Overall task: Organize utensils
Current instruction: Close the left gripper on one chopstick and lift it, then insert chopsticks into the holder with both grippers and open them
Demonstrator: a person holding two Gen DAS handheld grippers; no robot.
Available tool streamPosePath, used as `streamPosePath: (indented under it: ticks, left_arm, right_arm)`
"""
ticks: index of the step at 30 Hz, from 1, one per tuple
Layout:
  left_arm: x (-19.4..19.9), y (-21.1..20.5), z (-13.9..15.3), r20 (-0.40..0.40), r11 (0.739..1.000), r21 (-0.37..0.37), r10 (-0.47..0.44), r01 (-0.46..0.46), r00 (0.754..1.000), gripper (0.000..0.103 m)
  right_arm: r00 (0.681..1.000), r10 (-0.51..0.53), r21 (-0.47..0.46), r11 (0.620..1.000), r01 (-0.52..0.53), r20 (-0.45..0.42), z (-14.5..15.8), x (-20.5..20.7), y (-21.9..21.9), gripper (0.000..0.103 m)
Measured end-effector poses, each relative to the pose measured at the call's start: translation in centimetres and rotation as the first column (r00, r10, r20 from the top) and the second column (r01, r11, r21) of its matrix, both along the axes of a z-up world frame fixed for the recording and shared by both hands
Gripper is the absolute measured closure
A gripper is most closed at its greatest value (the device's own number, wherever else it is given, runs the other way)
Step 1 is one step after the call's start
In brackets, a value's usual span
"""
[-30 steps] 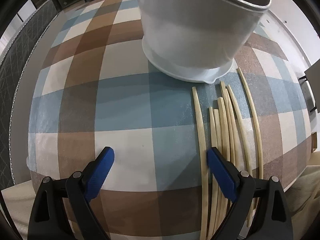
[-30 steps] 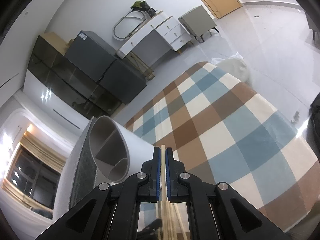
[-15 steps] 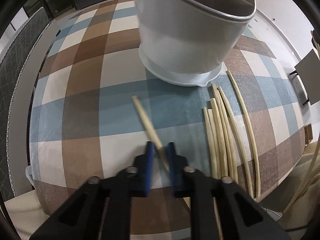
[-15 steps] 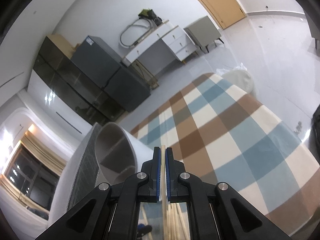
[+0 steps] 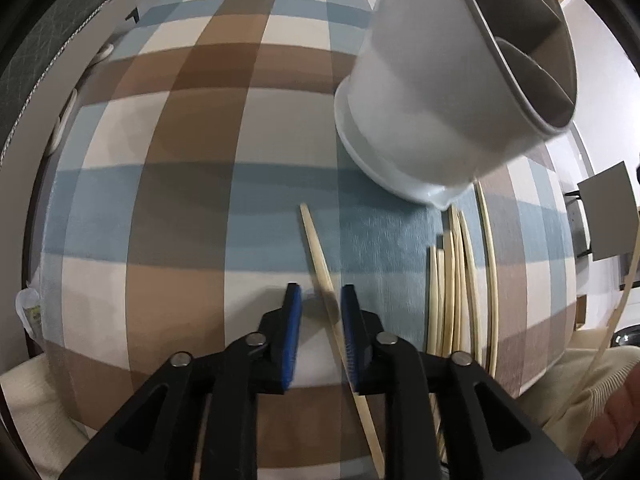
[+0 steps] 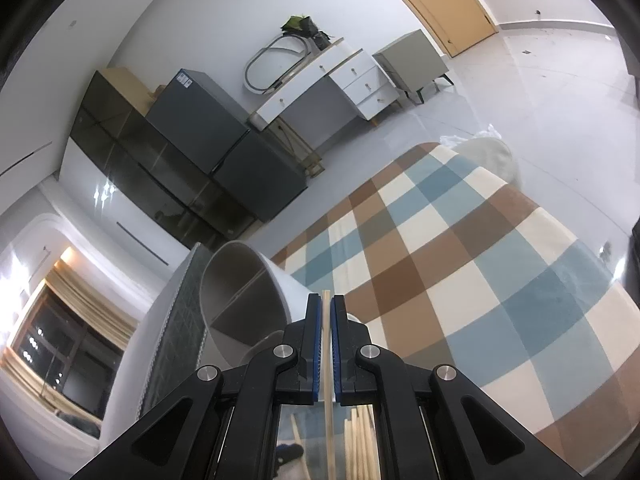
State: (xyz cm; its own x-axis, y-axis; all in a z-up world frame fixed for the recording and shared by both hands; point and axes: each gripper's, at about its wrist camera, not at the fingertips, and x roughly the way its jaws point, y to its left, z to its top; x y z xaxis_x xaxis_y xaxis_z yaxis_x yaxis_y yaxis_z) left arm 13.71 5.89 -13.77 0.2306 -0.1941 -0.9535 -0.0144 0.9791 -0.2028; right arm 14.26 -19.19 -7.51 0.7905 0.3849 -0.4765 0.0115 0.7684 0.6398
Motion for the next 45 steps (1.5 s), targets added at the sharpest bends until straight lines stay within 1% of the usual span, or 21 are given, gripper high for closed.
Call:
streamPosePath:
  ticks: [5,7,8,10,11,12,14,17,18,19,23,26,29,30,31,32,34,36,40,43,45]
  left_arm:
    - [2.4,-0.7,0.1,0.037,0.992,0.128,-0.023,0.018,0.999,0.070]
    - [3.1,-1.2,0.0,0.053,0.981,0.191,-0.039,0.028,0.998,0.069]
    - [3.5,-1.2,0.1,0.063,0.980,0.199,-0.041,0.028,0.997,0.069]
    - [3.8,-0.9,0.0,0.079,0.985,0.174,-0.028,0.013,0.996,0.082]
    - [4.1,-1.0,0.0,0.086,0.985,0.174,-0.026,0.011,0.996,0.099]
    - [4.0,-1.0,0.0,0.087,0.986,0.164,-0.030,0.015,0.996,0.101]
    - [4.4,-0.5,0.0,0.095,0.989,0.149,-0.023,0.009,0.995,0.102]
    - [3.9,0.5,0.9,0.157,0.993,0.118,-0.001,-0.018,0.988,0.102]
    - [3.1,-0.8,1.2,0.177,0.994,0.108,0.003,-0.023,0.984,0.102]
    - [2.9,-0.6,1.8,0.196,0.995,0.095,0.006,-0.025,0.980,0.102]
    - [0.7,-2.0,4.3,0.303,0.997,0.072,0.003,-0.026,0.953,0.102]
    - [-0.2,-2.2,6.2,0.356,0.998,0.055,-0.004,-0.017,0.934,0.103]
    - [-1.4,-3.4,7.0,0.392,0.999,0.042,-0.025,0.009,0.920,0.103]
    - [-2.0,-3.7,7.4,0.398,0.999,0.042,-0.038,0.024,0.917,0.103]
    - [-2.2,-3.9,7.6,0.411,0.997,0.066,-0.061,0.037,0.910,0.103]
    - [-2.1,-3.8,7.5,0.408,0.996,0.077,-0.065,0.036,0.911,0.103]
    - [-1.8,-3.1,7.1,0.387,0.999,0.041,-0.045,0.032,0.921,0.103]
    - [-2.2,-2.9,7.5,0.384,0.999,0.036,-0.039,0.028,0.922,0.103]
    - [-2.9,-2.6,8.8,0.394,0.999,0.020,-0.040,0.035,0.918,0.103]
    - [-3.0,-2.5,9.2,0.414,0.997,0.059,-0.064,0.043,0.908,0.103]
    - [-2.9,-2.0,9.3,0.404,0.999,0.024,-0.054,0.048,0.913,0.103]
  right_arm:
    - [1.000,-0.017,0.002,1.000,0.017,-0.008,-0.1,-0.1,-0.6,0.099]
    - [1.000,-0.021,0.003,1.000,0.021,-0.002,0.1,-0.2,-0.9,0.099]
    - [1.000,-0.022,0.004,1.000,0.022,0.001,0.1,-0.3,-0.9,0.099]
    - [1.000,-0.022,0.006,1.000,0.022,0.009,0.3,-0.4,-1.0,0.099]
    - [1.000,-0.020,0.005,1.000,0.020,0.012,0.4,-0.4,-1.0,0.099]
    - [1.000,-0.017,0.002,1.000,0.017,0.018,0.6,-0.4,-0.9,0.099]
    - [0.999,-0.012,-0.005,1.000,0.012,0.031,0.9,-0.5,-0.6,0.099]
    - [0.999,0.005,-0.030,1.000,-0.004,0.054,1.5,-0.8,0.0,0.099]
    - [0.998,0.014,-0.040,0.999,-0.011,0.061,1.7,-0.9,0.3,0.099]
    - [0.998,0.021,-0.053,0.998,-0.017,0.067,1.8,-1.0,0.5,0.099]
    - [0.991,0.055,-0.135,0.990,-0.039,0.120,2.9,-2.0,2.0,0.099]
    - [0.987,0.072,-0.154,0.987,-0.050,0.143,3.5,-2.6,2.7,0.099]
    - [0.983,0.084,-0.184,0.981,-0.053,0.164,4.0,-3.1,3.4,0.099]
    - [0.981,0.088,-0.196,0.979,-0.054,0.173,4.3,-3.3,3.8,0.099]
    - [0.980,0.093,-0.209,0.976,-0.054,0.178,4.5,-3.4,4.1,0.099]
    - [0.979,0.097,-0.219,0.974,-0.056,0.180,4.6,-3.6,4.4,0.099]
    - [0.977,0.110,-0.233,0.970,-0.065,0.185,4.8,-4.0,4.9,0.099]
    - [0.975,0.115,-0.242,0.968,-0.066,0.191,5.1,-4.4,5.1,0.099]
    - [0.972,0.113,-0.254,0.965,-0.059,0.205,5.9,-5.0,5.4,0.099]
    - [0.968,0.116,-0.282,0.958,-0.051,0.221,6.5,-5.5,5.6,0.099]
    - [0.966,0.118,-0.294,0.955,-0.047,0.229,6.7,-5.7,5.7,0.099]
